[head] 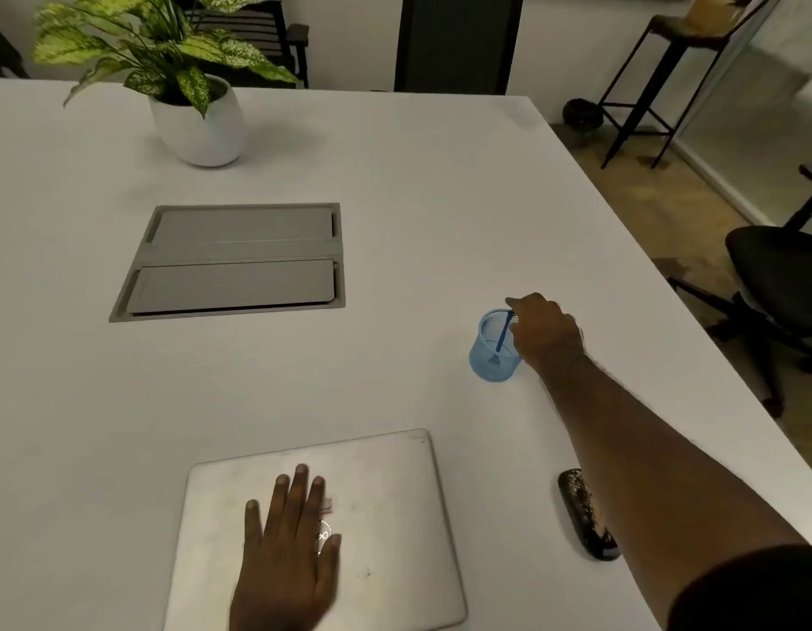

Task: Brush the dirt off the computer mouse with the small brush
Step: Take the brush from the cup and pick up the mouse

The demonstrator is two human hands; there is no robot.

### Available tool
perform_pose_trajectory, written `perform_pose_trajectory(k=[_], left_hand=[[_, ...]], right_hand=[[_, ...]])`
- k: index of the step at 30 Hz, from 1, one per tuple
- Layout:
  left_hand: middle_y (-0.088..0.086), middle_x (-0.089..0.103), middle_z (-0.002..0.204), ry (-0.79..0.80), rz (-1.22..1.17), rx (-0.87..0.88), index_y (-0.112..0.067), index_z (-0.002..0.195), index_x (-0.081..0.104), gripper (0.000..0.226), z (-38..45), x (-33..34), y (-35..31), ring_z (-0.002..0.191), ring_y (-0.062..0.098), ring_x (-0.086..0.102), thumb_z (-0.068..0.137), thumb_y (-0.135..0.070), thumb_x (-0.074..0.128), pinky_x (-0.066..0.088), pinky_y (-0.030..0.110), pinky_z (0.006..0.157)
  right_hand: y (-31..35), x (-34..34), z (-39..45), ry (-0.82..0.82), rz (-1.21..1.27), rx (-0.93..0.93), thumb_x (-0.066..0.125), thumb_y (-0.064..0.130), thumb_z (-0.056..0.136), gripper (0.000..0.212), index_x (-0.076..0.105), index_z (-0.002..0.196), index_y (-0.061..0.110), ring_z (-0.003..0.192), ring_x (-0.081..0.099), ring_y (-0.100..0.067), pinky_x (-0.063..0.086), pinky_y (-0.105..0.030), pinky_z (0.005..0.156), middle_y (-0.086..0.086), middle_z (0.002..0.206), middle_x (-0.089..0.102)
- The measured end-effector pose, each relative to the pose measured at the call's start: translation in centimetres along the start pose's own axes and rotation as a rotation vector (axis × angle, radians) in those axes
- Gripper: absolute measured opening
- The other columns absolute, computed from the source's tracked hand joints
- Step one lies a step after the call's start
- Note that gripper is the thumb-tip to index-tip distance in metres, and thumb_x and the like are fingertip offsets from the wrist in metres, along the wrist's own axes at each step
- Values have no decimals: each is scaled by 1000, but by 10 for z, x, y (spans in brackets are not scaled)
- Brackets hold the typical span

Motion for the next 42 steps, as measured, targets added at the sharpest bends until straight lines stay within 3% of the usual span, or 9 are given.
perform_pose_trajectory(k=[5, 11, 19, 24, 29, 32, 35, 38, 42], left_hand=[[3, 23, 161, 16, 16, -9, -17, 149, 35, 70, 2, 3, 4, 151, 14, 4, 92, -53, 16, 12, 51, 114], [2, 23, 161, 18, 37, -17, -18, 149, 34, 69, 1, 4, 6, 151, 15, 7, 92, -53, 17, 13, 52, 114], [1, 20, 162, -1, 13, -19, -19, 150, 32, 68, -2, 2, 2, 149, 20, 15, 93, -52, 19, 13, 52, 117], [0, 16, 163, -23, 11, -6, -19, 152, 26, 65, -6, -3, -2, 151, 21, 13, 93, -46, 28, 12, 54, 119], [0, 15, 163, -6, 27, -18, -20, 153, 25, 69, -6, -4, -2, 150, 21, 13, 89, -41, 39, 10, 54, 119], [0, 15, 163, -4, 58, -17, -21, 153, 25, 69, -6, -4, -2, 150, 21, 13, 89, -41, 37, 10, 54, 119], [-1, 12, 164, 4, 77, -13, -22, 153, 22, 69, -7, -1, 2, 151, 21, 11, 89, -43, 36, 10, 54, 119], [2, 18, 163, -5, 83, -34, -20, 151, 29, 67, -5, -1, 1, 149, 24, 17, 88, -44, 36, 13, 55, 117], [13, 43, 148, -71, 119, -53, -12, 136, 48, 61, 2, -16, -15, 136, 33, 39, 83, -40, 41, 22, 58, 108]], right_hand=[[2, 1, 8, 37, -94, -3, 54, 17, 96, 36, 57, 132, 21, 115, 55, -30, 48, -41, 93, -9, 127, 54], [2, 3, 10, 4, -32, 7, 57, 11, 92, 24, 62, 116, 14, 107, 57, -29, 51, -40, 84, -11, 118, 55], [-2, 2, 7, -121, -184, -105, 64, 25, 93, 19, 67, 111, 22, 102, 58, -26, 39, -35, 79, -3, 109, 65], [-12, -10, -3, 6, -161, -127, 55, 25, 99, 25, 67, 120, 29, 109, 57, -28, 42, -37, 89, -5, 118, 60], [-45, -52, -40, -182, 355, 74, 56, 15, 97, 19, 72, 106, 11, 102, 62, -33, 48, -40, 92, -14, 110, 66], [-74, -65, -88, -205, 784, 310, 56, 18, 98, 20, 71, 109, 10, 84, 70, -19, 55, -22, 75, -2, 94, 73], [-101, -51, -148, -166, 1226, 548, 60, 19, 98, 15, 70, 107, 14, 71, 70, -6, 54, -23, 71, 4, 88, 74], [-122, -19, -205, -84, 1563, 761, 58, 19, 99, 12, 68, 106, 18, 73, 71, -5, 54, -29, 77, 7, 84, 74], [-136, 26, -263, 16, 1691, 931, 52, 15, 101, 18, 68, 105, 21, 92, 66, -13, 50, -31, 78, 7, 93, 72]])
Point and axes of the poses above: each hand's wrist, its own z-axis towards the middle knuckle, its own x-axis out of the palm, y = z × x, the point moved 2 cm from there along z, towards the middle knuckle
